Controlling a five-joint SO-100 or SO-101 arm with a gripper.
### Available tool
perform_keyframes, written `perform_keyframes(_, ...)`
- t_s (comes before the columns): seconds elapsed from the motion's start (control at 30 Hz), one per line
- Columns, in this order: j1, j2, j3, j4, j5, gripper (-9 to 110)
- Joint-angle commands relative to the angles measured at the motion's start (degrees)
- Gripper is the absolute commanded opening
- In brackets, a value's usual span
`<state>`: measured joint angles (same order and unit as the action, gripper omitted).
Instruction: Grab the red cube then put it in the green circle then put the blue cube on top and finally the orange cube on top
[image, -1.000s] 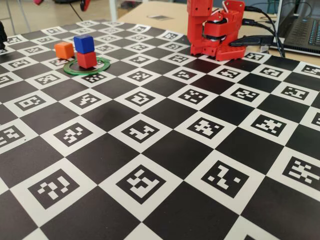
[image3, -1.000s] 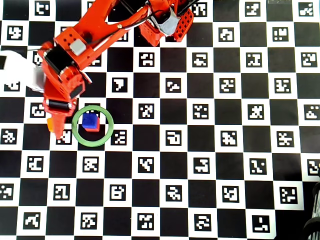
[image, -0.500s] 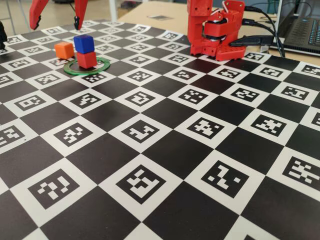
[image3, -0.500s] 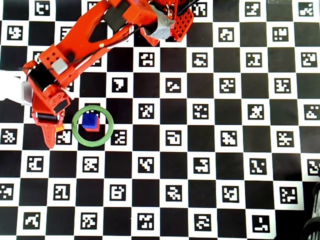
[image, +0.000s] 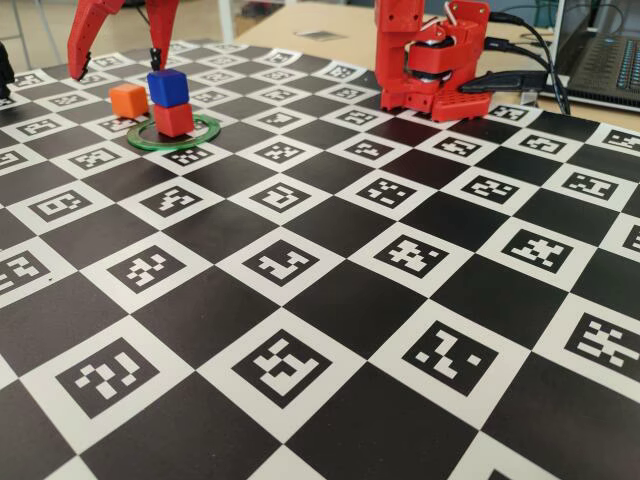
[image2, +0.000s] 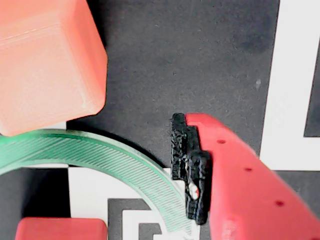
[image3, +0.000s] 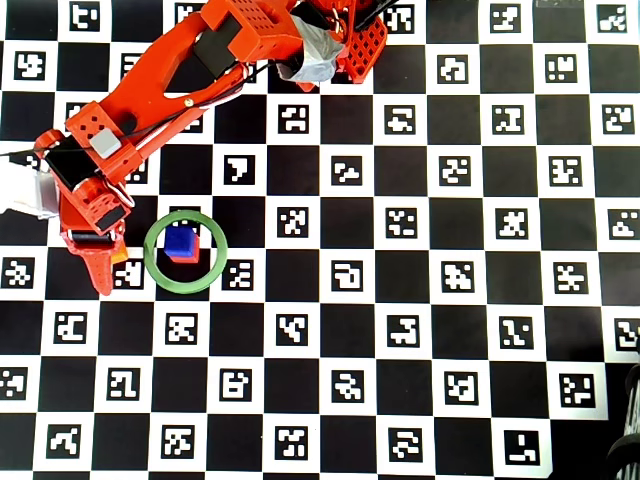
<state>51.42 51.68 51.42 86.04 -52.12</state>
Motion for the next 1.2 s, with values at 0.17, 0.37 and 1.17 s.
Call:
perform_keyframes(0.17,0.4,-1.1,-5.7,-1.8,0.3,52)
perform_keyframes(0.37,0.6,-3.4,-5.7,-4.1,1.1,52)
perform_keyframes(1.17,-0.3,-5.4,-5.1,-7.3,2.1,52)
